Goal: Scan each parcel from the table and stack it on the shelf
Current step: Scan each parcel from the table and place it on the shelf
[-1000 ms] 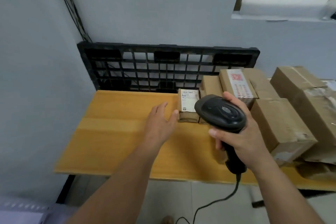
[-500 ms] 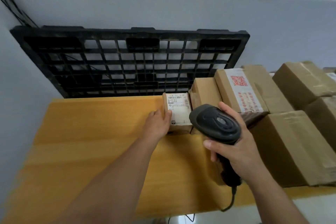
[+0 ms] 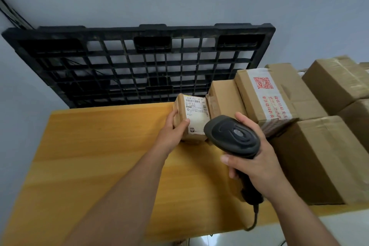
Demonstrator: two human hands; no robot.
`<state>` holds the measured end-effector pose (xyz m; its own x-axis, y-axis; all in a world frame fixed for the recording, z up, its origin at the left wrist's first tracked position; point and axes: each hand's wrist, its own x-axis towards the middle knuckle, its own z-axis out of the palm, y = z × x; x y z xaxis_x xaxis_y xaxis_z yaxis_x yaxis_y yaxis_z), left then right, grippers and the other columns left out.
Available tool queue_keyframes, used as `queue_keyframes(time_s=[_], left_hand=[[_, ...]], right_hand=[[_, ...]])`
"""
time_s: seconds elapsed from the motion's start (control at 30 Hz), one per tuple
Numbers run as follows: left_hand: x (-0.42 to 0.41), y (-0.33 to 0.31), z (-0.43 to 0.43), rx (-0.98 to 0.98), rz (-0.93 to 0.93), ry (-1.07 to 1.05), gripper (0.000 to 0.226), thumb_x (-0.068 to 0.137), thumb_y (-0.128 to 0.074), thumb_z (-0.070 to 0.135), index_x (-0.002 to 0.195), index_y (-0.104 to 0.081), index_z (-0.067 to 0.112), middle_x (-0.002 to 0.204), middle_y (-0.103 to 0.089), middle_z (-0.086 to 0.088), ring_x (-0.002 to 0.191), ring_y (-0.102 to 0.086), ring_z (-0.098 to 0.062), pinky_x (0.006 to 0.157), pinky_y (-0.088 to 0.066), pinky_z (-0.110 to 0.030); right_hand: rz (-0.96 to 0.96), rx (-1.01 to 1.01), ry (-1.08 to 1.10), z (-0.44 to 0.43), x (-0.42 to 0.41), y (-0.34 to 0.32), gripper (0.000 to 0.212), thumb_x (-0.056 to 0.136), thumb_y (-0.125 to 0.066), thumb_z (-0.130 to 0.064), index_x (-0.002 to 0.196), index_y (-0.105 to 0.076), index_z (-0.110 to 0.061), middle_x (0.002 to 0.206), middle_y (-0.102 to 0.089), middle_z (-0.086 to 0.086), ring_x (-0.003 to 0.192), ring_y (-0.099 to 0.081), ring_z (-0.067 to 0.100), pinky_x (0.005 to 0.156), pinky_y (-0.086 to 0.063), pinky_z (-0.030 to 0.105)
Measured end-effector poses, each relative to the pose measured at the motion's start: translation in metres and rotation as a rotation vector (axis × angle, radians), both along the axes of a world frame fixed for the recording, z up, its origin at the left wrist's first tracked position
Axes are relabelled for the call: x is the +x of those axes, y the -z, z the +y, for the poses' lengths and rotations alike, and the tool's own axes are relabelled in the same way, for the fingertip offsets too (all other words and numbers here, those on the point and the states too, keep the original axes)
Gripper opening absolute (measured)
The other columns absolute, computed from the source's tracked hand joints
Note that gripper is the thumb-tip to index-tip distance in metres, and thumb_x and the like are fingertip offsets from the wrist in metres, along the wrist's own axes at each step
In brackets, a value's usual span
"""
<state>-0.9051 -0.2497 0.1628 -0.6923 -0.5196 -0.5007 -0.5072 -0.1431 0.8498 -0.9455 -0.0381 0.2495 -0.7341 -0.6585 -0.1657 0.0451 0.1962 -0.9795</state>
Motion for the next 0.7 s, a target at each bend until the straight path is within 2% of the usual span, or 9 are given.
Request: queue_keyframes(time_s=[0.07,0.1,0.23,0.27,0.37,0.4,0.5,0.6,0.7], left_hand=[[0.004,-0.003,-0.002,0.023,0.018,0.003,0.077,0.091,-0.064,0.030,0.149,-0.016,0.045,0.140,-0.049,-0.002,0.116,-0.055,-0.022,0.071,-0.049,-0.024],[0.007,-0.004,-0.003,0.026,0.018,0.012,0.086,0.088,-0.068,0.026,0.150,-0.013,0.045,0.137,-0.051,-0.003,0.115,-0.055,-0.022,0.068,-0.050,-0.023],[0.030,-0.007,0.004,0.009,0.009,0.042,0.112,0.067,-0.081,0.023,0.145,-0.007,0.054,0.131,-0.055,-0.006,0.115,-0.057,-0.024,0.091,-0.053,-0.045],[0.038,-0.009,0.008,0.003,0.012,0.032,0.115,0.062,-0.082,0.024,0.144,-0.007,0.055,0.130,-0.055,-0.007,0.115,-0.058,-0.024,0.091,-0.054,-0.044],[0.065,-0.015,0.020,-0.032,0.067,-0.013,0.112,0.071,-0.079,0.006,0.149,-0.007,0.042,0.128,-0.054,-0.007,0.108,-0.057,-0.016,0.068,-0.054,-0.021],[0.074,-0.019,0.024,-0.052,0.089,-0.027,0.110,0.073,-0.077,0.002,0.150,-0.007,0.039,0.128,-0.052,-0.006,0.107,-0.057,-0.015,0.062,-0.052,-0.018],[0.099,-0.029,0.037,-0.115,0.143,-0.094,0.111,0.073,-0.076,-0.002,0.151,-0.008,0.036,0.123,-0.054,-0.006,0.106,-0.059,-0.018,0.057,-0.053,-0.015],[0.123,-0.044,0.054,-0.149,0.165,-0.142,0.111,0.073,-0.077,-0.003,0.151,-0.009,0.037,0.112,-0.053,0.002,0.100,-0.057,-0.011,0.054,-0.049,-0.009],[0.142,-0.055,0.074,-0.177,0.172,-0.163,0.112,0.073,-0.077,-0.003,0.150,-0.008,0.038,0.108,-0.052,0.005,0.097,-0.057,-0.010,0.052,-0.049,-0.011]], right_hand=[[-0.001,-0.004,-0.014,0.000,0.002,0.000,0.091,0.059,-0.081,-0.019,0.134,-0.042,-0.052,0.118,-0.061,0.002,0.055,-0.062,0.027,0.055,-0.057,0.036],[-0.002,-0.008,-0.022,0.001,0.003,0.000,0.091,0.059,-0.080,-0.019,0.134,-0.042,-0.052,0.118,-0.061,0.003,0.055,-0.061,0.027,0.054,-0.057,0.035],[-0.003,-0.044,-0.052,0.008,0.013,-0.001,0.090,0.059,-0.080,-0.015,0.133,-0.043,-0.051,0.117,-0.062,0.004,0.054,-0.060,0.027,0.053,-0.056,0.033],[-0.005,-0.058,-0.060,0.011,0.016,-0.002,0.089,0.059,-0.080,-0.015,0.133,-0.044,-0.051,0.116,-0.063,0.003,0.054,-0.060,0.028,0.053,-0.056,0.033],[-0.036,-0.119,-0.083,0.021,0.027,-0.006,0.088,0.062,-0.079,-0.011,0.132,-0.047,-0.051,0.107,-0.067,0.005,0.053,-0.059,0.032,0.052,-0.055,0.037],[-0.052,-0.144,-0.096,0.025,0.031,-0.009,0.088,0.063,-0.079,-0.009,0.133,-0.047,-0.050,0.101,-0.069,0.008,0.052,-0.058,0.033,0.050,-0.054,0.038],[-0.089,-0.205,-0.170,0.037,0.044,-0.019,0.088,0.067,-0.080,-0.007,0.137,-0.042,-0.045,0.081,-0.069,0.014,0.050,-0.055,0.033,0.047,-0.050,0.037],[-0.135,-0.244,-0.222,0.050,0.059,-0.029,0.089,0.063,-0.084,-0.011,0.134,-0.044,-0.048,0.087,-0.069,0.018,0.050,-0.055,0.034,0.047,-0.050,0.037],[-0.154,-0.270,-0.259,0.067,0.072,-0.036,0.090,0.058,-0.090,-0.020,0.132,-0.047,-0.049,0.094,-0.070,0.015,0.050,-0.055,0.035,0.046,-0.049,0.038]])
